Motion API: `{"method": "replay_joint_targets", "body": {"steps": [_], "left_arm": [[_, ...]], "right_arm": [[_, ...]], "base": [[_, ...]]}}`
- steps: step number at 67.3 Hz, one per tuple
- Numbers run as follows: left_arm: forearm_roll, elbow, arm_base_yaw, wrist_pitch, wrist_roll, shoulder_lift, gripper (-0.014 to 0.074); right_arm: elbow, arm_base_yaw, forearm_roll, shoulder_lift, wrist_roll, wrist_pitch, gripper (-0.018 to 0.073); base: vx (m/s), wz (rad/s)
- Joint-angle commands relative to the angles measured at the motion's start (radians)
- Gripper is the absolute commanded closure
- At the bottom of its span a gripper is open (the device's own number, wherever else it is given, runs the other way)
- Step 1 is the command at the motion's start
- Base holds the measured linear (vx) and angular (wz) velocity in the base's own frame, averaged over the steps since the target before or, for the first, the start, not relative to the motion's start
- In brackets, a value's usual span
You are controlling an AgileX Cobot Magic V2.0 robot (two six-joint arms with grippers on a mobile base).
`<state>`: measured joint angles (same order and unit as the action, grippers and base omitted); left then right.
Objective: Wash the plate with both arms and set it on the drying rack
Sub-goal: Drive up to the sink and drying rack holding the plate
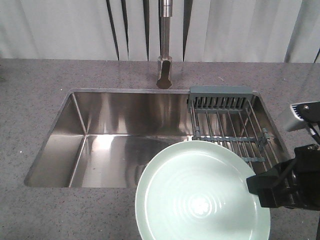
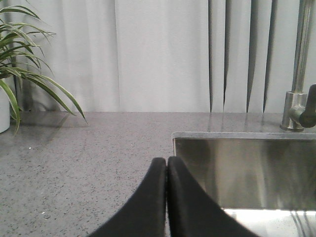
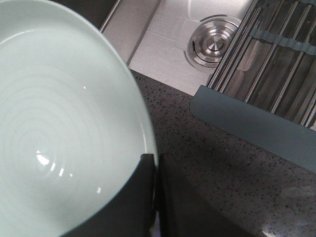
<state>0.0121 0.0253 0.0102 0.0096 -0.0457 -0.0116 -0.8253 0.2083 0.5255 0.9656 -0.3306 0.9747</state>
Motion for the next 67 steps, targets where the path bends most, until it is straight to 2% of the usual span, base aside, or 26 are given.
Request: {"method": "replay_joint_targets", "body": {"steps": [1,67], "left_arm": [[-0.002,-0.031,-0.004,-0.068,-0.005,-0.013,0.0603],[-0.002,-0.031,-0.004,-0.068,-0.005,-0.013,0.0603]], "right_arm": [[-0.026,-0.001,0.036,-0.013,-0.011,-0.038,0.0564],[-0.026,-0.001,0.036,-0.013,-0.011,-0.038,0.0564]], "base": [[0.05,-0.05],[0.05,-0.03]]}}
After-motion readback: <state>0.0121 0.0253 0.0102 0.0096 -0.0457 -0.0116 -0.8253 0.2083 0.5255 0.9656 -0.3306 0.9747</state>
